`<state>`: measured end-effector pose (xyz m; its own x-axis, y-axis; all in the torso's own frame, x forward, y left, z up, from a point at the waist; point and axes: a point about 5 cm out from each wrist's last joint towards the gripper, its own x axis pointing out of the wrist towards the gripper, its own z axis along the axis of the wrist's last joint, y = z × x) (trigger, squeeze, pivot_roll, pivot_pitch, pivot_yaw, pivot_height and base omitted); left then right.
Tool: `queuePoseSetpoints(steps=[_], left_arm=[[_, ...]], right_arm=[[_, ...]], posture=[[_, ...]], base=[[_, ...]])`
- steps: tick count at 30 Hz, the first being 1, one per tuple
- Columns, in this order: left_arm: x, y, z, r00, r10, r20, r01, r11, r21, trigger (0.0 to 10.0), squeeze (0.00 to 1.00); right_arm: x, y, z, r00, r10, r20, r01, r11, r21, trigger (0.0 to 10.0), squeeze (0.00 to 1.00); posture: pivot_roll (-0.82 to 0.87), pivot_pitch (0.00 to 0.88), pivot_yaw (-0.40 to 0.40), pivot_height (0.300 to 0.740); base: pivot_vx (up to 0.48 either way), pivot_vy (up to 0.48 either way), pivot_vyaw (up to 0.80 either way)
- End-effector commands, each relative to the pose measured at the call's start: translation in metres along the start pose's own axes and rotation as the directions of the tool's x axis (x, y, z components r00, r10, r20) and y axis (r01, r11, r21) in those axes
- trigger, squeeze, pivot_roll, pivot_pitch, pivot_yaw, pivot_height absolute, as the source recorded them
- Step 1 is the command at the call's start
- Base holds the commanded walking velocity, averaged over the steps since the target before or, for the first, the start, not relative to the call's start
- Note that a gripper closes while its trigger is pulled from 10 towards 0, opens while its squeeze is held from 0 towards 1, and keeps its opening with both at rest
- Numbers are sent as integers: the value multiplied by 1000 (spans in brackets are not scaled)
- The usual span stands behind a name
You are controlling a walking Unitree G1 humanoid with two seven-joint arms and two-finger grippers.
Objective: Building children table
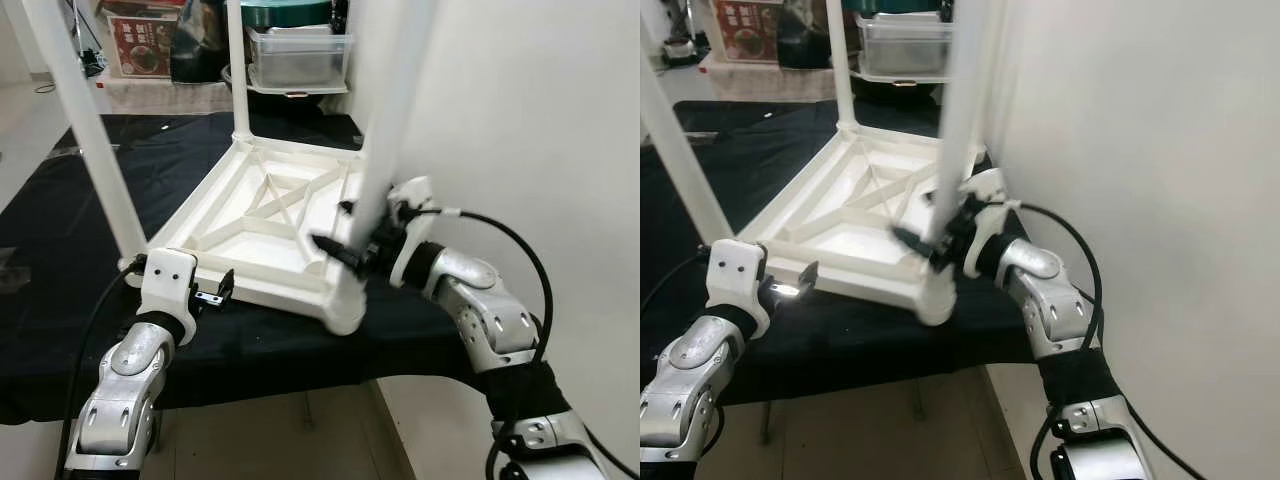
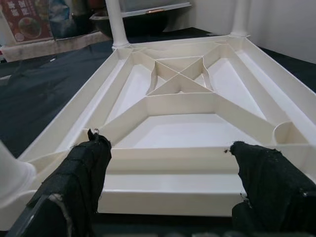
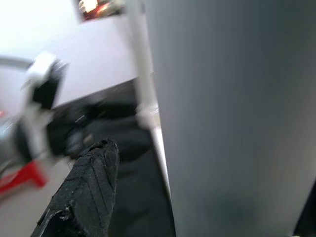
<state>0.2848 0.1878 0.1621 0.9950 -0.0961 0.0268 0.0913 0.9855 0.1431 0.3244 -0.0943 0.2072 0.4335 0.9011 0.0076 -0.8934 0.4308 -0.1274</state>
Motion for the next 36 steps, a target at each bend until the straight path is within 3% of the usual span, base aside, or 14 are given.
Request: queuePoseSetpoints(steps=[1, 2, 4, 8, 11, 13, 18, 22, 27, 28, 30, 31, 35, 36], left_arm=[[-1, 0, -4, 1000, -5, -7, 5, 1000, 1, 10000, 0], [-1, 1, -5, 1000, -3, -7, 3, 1000, 0, 10000, 0], [-2, 1, -5, 1000, 1, -6, -1, 1000, -2, 10000, 0], [-3, 1, -5, 1000, 4, -5, -4, 1000, -4, 10000, 0], [-4, 1, -4, 1000, 6, -2, -6, 1000, -11, 10000, 0], [-4, 1, -4, 1000, 6, -2, -6, 1000, -11, 10000, 0], [-3, 0, -4, 1000, 2, -1, -2, 1000, -16, 10000, 0], [-2, -1, -4, 1000, 7, -4, -7, 1000, -12, 10000, 0], [-2, -1, -4, 1000, 9, -5, -9, 1000, -10, 10000, 0], [-2, -1, -4, 1000, 9, -6, -9, 1000, -12, 10000, 0], [-2, -1, -4, 1000, 9, -6, -9, 1000, -12, 10000, 0], [-1, -1, -4, 1000, 8, -7, -9, 1000, -15, 10000, 0], [-1, -1, -4, 1000, 10, -5, -10, 1000, -19, 10000, 0], [0, -1, -4, 1000, 12, -3, -12, 1000, -20, 10000, 0]], right_arm=[[6, 10, -14, 994, 102, -42, -102, 995, 1, 10000, 0], [11, 4, -19, 996, 69, -56, -69, 998, -8, 3961, 0], [16, -9, -25, 995, -52, -86, 51, 999, -16, 0, 0], [17, -21, -26, 971, -213, -106, 214, 977, -2, 0, 0], [-2, -58, -31, 707, -688, -165, 703, 709, 59, 0, 0], [-2, -58, -31, 707, -688, -165, 703, 709, 59, 0, 0], [-41, -47, -58, 286, -913, -292, 958, 271, 91, 0, 0], [-31, -26, -68, 253, -904, -344, 967, 223, 124, 0, 0], [-18, -22, -77, 275, -854, -442, 961, 262, 93, 6980, 0], [-5, -24, -79, 351, -787, -507, 921, 387, 36, 10000, 4], [-5, -24, -79, 351, -787, -507, 921, 387, 36, 10000, 4], [-9, -30, -78, 316, -799, -512, 936, 351, 31, 10000, 1000], [-5, -40, -62, 360, -816, -453, 927, 368, 75, 10000, 1000], [-7, -47, -49, 348, -856, -382, 935, 343, 84, 10000, 0]], posture=[[68, 0, -103, 740], [72, 0, -107, 740], [75, 0, -111, 740], [77, 0, -113, 740], [64, 0, -108, 740], [64, 0, -108, 740], [58, 0, -108, 740], [57, 0, -109, 740], [59, 0, -108, 740], [53, 0, -106, 740], [53, 0, -106, 740], [52, 0, -109, 740], [49, 0, -109, 740], [48, 0, -109, 740]], base=[[0, 0, 0], [0, 0, 0], [0, 0, 0], [0, 0, 0], [0, 0, 0], [0, 0, 0], [0, 0, 0], [0, 0, 0], [0, 0, 0], [0, 0, 0], [0, 0, 0], [0, 0, 0], [0, 0, 0], [0, 0, 0]])
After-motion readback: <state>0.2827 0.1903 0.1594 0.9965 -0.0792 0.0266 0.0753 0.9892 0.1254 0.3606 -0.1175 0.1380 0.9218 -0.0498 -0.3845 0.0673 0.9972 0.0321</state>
